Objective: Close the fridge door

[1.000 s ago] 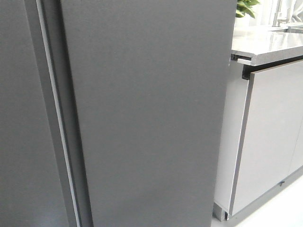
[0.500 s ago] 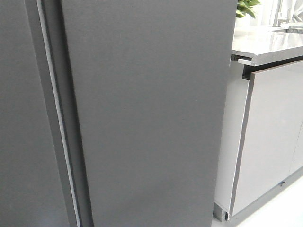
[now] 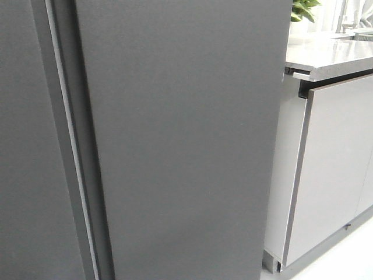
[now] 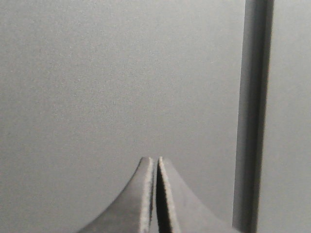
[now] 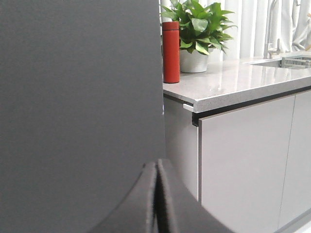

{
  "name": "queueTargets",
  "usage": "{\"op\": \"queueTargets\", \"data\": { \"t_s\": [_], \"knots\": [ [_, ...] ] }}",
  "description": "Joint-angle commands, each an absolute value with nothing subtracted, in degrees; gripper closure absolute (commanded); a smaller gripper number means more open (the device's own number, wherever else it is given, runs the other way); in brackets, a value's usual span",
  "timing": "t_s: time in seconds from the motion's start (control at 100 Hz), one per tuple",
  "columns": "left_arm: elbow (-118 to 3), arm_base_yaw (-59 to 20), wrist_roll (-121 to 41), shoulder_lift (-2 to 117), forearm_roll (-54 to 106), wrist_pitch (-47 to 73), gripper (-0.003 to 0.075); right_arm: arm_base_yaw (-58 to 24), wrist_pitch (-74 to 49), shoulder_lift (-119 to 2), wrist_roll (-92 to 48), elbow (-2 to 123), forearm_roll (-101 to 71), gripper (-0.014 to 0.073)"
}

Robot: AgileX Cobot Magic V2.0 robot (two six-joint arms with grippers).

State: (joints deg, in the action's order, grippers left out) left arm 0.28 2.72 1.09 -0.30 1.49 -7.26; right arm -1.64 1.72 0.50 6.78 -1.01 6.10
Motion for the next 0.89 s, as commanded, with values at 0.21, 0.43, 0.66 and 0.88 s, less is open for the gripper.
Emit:
{"op": "queueTargets", "data": {
  "t_s": [0.21,0.43,0.66,0.88],
  "knots": [
    [2.3,2.44,1.34,-0.91,1.72,-11.54,0.074,-1.33,5.21,1.73,-5.4,-2.16,-3.85,0.0639],
    [2.3,2.44,1.34,-0.91,1.72,-11.54,0.074,-1.33,5.06,1.73,-5.4,-2.16,-3.85,0.0639],
    [2.3,2.44,1.34,-0.91,1.72,-11.54,0.074,-1.33,5.06,1.73,-5.4,-2.16,-3.85,0.0639],
    [2.3,2.44,1.34,-0.91,1.72,-11.54,0.074,-1.33,5.06,1.73,-5.4,-2.16,-3.85,0.0639]
  ]
}}
